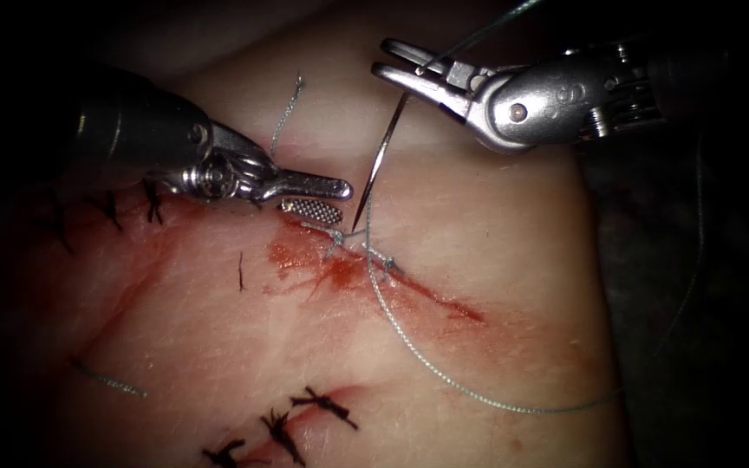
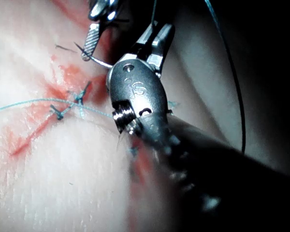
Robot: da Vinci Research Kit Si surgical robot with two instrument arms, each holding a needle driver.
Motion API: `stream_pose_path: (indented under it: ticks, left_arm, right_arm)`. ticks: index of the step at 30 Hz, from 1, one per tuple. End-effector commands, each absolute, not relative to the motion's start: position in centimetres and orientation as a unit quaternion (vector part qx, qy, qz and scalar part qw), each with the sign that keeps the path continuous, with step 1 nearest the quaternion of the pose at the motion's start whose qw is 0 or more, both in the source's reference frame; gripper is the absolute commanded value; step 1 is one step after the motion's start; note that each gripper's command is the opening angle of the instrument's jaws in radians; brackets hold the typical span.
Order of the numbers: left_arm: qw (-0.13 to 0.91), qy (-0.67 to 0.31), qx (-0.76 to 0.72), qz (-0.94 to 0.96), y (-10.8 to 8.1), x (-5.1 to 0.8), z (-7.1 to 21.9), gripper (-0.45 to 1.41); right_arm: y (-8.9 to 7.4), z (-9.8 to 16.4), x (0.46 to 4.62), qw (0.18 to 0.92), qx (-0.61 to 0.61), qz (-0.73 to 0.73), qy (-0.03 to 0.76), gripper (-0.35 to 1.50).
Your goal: Wound Closure
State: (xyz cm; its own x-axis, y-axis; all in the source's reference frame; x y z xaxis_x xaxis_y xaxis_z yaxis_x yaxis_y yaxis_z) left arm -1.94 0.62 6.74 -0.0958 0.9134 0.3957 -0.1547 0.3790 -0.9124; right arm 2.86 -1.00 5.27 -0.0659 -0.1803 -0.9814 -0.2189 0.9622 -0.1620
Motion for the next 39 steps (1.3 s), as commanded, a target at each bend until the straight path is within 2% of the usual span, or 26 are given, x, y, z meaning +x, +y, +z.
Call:
stream_pose_path:
  ticks: [1,16,20,22,29,30,31,32,34,39]
  left_arm:
    - [0.589,-0.584,-0.325,0.454,0.61,-1.98,6.79,1.10]
    - [0.595,-0.572,-0.318,0.467,0.57,-2.08,6.90,0.91]
    - [0.584,-0.583,-0.309,0.473,0.55,-2.12,6.91,0.73]
    - [0.575,-0.590,-0.303,0.478,0.52,-2.14,6.92,0.54]
    - [0.565,-0.599,-0.295,0.484,0.53,-2.15,6.88,0.21]
    - [0.565,-0.599,-0.295,0.484,0.53,-2.15,6.88,0.21]
    - [0.565,-0.600,-0.295,0.484,0.53,-2.15,6.88,0.36]
    - [0.565,-0.600,-0.295,0.484,0.53,-2.15,6.88,0.36]
    - [0.564,-0.600,-0.295,0.485,0.54,-2.15,6.89,0.49]
    - [0.564,-0.602,-0.292,0.485,0.53,-2.14,6.92,0.46]
  right_arm:
    - [-1.01,5.28,2.96,0.666,-0.133,0.010,0.733,-0.35]
    - [-1.05,5.25,3.07,0.646,-0.085,-0.024,0.758,-0.35]
    - [-1.07,5.23,3.11,0.646,-0.085,-0.025,0.758,-0.35]
    - [-1.09,5.22,3.12,0.646,-0.085,-0.025,0.758,-0.35]
    - [-1.10,5.22,3.12,0.642,-0.065,-0.020,0.763,-0.35]
    - [-1.10,5.22,3.12,0.642,-0.065,-0.020,0.763,-0.35]
    - [-1.10,5.22,3.12,0.642,-0.061,-0.020,0.764,-0.35]
    - [-1.10,5.22,3.12,0.642,-0.061,-0.020,0.764,-0.35]
    - [-1.10,5.22,3.12,0.641,-0.059,-0.021,0.765,-0.35]
    - [-1.10,5.22,3.11,0.640,-0.056,-0.020,0.766,-0.35]
